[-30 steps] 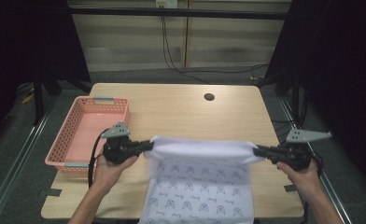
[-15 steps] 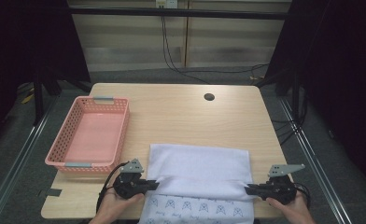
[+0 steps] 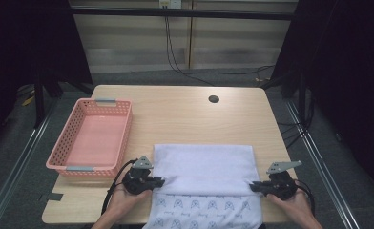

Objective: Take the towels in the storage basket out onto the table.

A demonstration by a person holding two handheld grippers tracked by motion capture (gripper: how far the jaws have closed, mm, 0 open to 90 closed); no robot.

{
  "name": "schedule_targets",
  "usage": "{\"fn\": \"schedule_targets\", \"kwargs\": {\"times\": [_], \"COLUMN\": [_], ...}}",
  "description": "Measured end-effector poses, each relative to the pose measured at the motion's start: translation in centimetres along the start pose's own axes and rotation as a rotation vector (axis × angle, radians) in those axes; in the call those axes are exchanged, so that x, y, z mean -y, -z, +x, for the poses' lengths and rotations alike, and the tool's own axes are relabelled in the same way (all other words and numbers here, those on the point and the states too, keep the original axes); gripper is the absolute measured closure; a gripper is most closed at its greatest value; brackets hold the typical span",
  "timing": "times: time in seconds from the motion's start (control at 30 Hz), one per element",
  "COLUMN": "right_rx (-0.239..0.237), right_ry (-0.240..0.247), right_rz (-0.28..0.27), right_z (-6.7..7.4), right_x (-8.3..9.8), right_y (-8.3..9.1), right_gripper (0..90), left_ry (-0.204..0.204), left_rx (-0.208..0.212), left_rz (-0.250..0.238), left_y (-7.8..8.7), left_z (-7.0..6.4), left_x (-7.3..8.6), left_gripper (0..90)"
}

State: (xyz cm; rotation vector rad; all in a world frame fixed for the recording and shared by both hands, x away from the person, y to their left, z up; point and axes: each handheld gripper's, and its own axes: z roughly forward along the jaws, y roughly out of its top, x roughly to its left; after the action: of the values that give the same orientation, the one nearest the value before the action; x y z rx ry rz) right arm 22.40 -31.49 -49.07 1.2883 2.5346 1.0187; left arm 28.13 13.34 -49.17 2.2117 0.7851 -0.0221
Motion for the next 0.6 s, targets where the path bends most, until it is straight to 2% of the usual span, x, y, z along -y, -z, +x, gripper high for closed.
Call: {"fn": "schedule_targets", "kwargs": {"times": [0.13,0.17,0.23,0.33,0.37,0.4,0.6], "right_rx": [0.054,0.068,0.077,0.079,0.079,0.076,0.067], "right_ry": [-0.023,-0.021,-0.024,-0.034,-0.042,-0.041,-0.060], "right_rz": [-0.009,-0.019,-0.020,-0.032,-0.031,-0.035,-0.060], "right_z": [-1.5,-1.7,-2.3,-2.8,-2.9,-3.1,-4.4], "right_x": [-0.6,-0.8,-1.1,-1.5,-1.6,-1.7,-2.8], "right_y": [-0.2,-0.3,-0.5,-0.8,-0.8,-0.9,-1.9], "right_gripper": [84.9,84.9,84.9,84.9,84.9,84.9,84.8], "left_ry": [-0.015,-0.012,0.004,0.028,0.022,0.027,0.065], "left_rx": [0.001,-0.003,-0.014,-0.031,-0.063,-0.074,-0.113], "left_rz": [0.019,0.006,0.010,0.012,0.007,0.003,-0.010], "left_y": [-1.2,-1.5,-1.8,-2.2,-2.3,-2.5,-3.1], "left_z": [0.1,0.2,0.8,1.6,1.9,2.3,4.3], "left_x": [-1.0,-1.2,-1.6,-2.3,-2.6,-2.9,-4.2], "left_gripper": [85.6,85.6,85.9,86.3,86.4,86.4,86.7]}}
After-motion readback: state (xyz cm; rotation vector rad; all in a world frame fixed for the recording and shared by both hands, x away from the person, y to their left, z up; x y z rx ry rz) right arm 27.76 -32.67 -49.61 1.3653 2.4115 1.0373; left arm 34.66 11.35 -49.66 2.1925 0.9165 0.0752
